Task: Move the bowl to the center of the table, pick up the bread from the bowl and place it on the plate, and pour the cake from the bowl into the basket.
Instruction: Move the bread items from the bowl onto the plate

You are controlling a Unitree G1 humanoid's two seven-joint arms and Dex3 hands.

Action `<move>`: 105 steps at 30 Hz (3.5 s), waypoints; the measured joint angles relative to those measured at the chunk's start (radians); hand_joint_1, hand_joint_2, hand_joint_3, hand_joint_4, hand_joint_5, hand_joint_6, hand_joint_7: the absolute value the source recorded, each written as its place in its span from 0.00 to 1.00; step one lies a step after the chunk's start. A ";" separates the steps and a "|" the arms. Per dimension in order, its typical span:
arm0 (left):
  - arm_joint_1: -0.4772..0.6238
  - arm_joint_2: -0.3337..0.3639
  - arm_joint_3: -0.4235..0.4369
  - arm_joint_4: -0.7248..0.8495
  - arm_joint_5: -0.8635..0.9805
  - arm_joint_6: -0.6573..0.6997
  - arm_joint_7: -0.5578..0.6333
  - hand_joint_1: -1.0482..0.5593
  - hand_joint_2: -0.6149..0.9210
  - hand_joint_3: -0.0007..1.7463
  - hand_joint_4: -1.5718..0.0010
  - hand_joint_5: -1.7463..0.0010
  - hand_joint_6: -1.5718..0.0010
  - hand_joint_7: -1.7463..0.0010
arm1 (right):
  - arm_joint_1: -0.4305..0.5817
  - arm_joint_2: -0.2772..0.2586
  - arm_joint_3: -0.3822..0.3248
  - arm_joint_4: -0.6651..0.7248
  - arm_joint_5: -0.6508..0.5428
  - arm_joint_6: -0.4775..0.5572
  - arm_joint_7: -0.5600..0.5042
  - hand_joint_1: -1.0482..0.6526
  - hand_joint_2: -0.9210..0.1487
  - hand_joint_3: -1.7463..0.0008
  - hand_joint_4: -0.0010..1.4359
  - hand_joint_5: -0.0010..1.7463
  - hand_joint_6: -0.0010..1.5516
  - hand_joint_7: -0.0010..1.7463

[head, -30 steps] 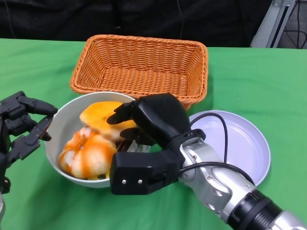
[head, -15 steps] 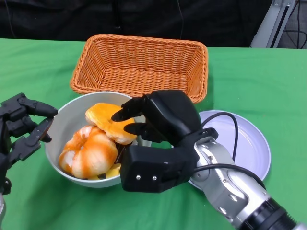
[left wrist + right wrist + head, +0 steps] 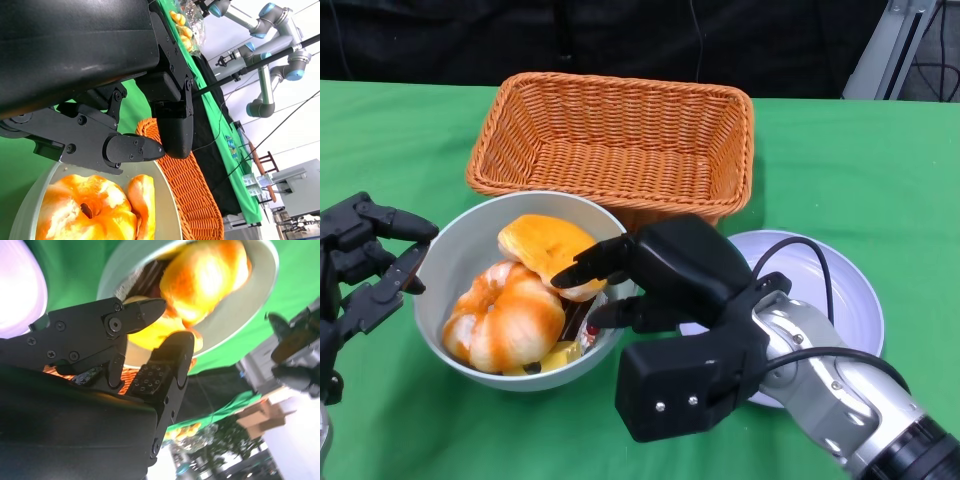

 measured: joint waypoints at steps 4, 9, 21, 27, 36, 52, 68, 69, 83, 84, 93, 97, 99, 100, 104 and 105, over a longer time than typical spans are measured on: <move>0.000 0.000 0.001 0.000 -0.001 0.000 0.000 0.50 1.00 0.17 0.47 0.15 0.47 0.36 | 0.000 -0.007 0.007 -0.002 -0.008 -0.004 0.058 0.24 0.00 0.99 0.45 0.02 0.39 0.00; 0.000 0.000 0.005 0.000 -0.003 0.000 0.000 0.49 1.00 0.17 0.47 0.16 0.47 0.37 | -0.001 -0.007 0.023 -0.012 -0.037 -0.002 0.074 0.21 0.01 1.00 0.40 0.00 0.35 0.00; -0.006 0.000 0.008 0.000 -0.002 0.001 0.014 0.48 1.00 0.17 0.45 0.17 0.46 0.39 | -0.011 0.058 0.047 0.020 -0.103 0.011 0.021 0.19 0.01 1.00 0.41 0.01 0.36 0.00; -0.008 0.000 0.008 0.000 -0.001 0.001 0.020 0.48 1.00 0.17 0.45 0.17 0.46 0.39 | -0.034 0.082 0.059 0.069 -0.134 0.017 -0.025 0.19 0.00 0.99 0.42 0.01 0.37 0.01; -0.011 0.000 0.018 -0.004 -0.002 0.001 0.039 0.48 1.00 0.17 0.46 0.16 0.46 0.38 | -0.090 0.088 0.082 0.183 -0.142 0.011 -0.065 0.21 0.01 1.00 0.40 0.00 0.39 0.00; -0.012 -0.011 0.017 -0.041 0.024 -0.006 0.078 0.46 1.00 0.18 0.49 0.13 0.48 0.36 | -0.229 0.165 0.182 0.456 -0.217 -0.017 -0.180 0.11 0.00 0.98 0.30 0.00 0.25 0.00; -0.012 -0.019 0.017 -0.046 0.031 -0.040 0.102 0.46 1.00 0.18 0.50 0.10 0.48 0.37 | -0.250 0.218 0.231 0.554 -0.276 0.030 -0.342 0.13 0.00 0.98 0.38 0.03 0.29 0.02; -0.012 -0.019 0.017 -0.046 0.033 -0.040 0.103 0.46 1.00 0.18 0.50 0.10 0.48 0.37 | -0.252 0.223 0.233 0.561 -0.279 0.033 -0.352 0.13 0.00 0.98 0.39 0.03 0.28 0.01; -0.012 -0.023 0.014 -0.046 0.036 -0.075 0.109 0.46 1.00 0.17 0.50 0.10 0.47 0.38 | -0.260 0.263 0.262 0.620 -0.300 0.102 -0.432 0.15 0.00 0.99 0.40 0.02 0.19 0.00; -0.012 -0.024 0.014 -0.046 0.036 -0.075 0.110 0.46 1.00 0.17 0.50 0.10 0.47 0.38 | -0.261 0.263 0.265 0.624 -0.300 0.102 -0.436 0.15 0.00 0.99 0.41 0.02 0.19 0.00; -0.012 -0.029 0.014 -0.046 0.042 -0.076 0.111 0.47 1.00 0.17 0.50 0.10 0.47 0.39 | -0.275 0.265 0.268 0.669 -0.287 0.080 -0.466 0.29 0.00 0.99 0.56 0.04 0.36 0.03; -0.012 -0.029 0.014 -0.045 0.043 -0.089 0.114 0.47 1.00 0.18 0.50 0.09 0.47 0.39 | -0.281 0.265 0.265 0.687 -0.271 0.058 -0.472 0.33 0.02 0.99 0.61 0.04 0.42 0.02; -0.012 -0.029 0.013 -0.045 0.046 -0.090 0.119 0.46 1.00 0.17 0.50 0.09 0.47 0.39 | -0.284 0.265 0.264 0.691 -0.267 0.052 -0.475 0.33 0.02 1.00 0.65 0.05 0.42 0.02; -0.012 -0.029 0.013 -0.045 0.052 -0.090 0.124 0.46 1.00 0.17 0.50 0.09 0.47 0.39 | -0.286 0.265 0.264 0.693 -0.267 0.051 -0.481 0.33 0.02 1.00 0.67 0.05 0.43 0.02; -0.012 -0.029 0.011 -0.045 0.064 -0.091 0.125 0.47 1.00 0.18 0.50 0.09 0.47 0.39 | -0.288 0.266 0.267 0.712 -0.268 0.051 -0.525 0.37 0.00 0.97 0.72 0.07 0.42 0.01; -0.012 -0.029 0.011 -0.044 0.063 -0.091 0.125 0.47 1.00 0.18 0.50 0.09 0.47 0.39 | -0.288 0.266 0.267 0.716 -0.268 0.051 -0.534 0.37 0.00 0.97 0.73 0.07 0.42 0.01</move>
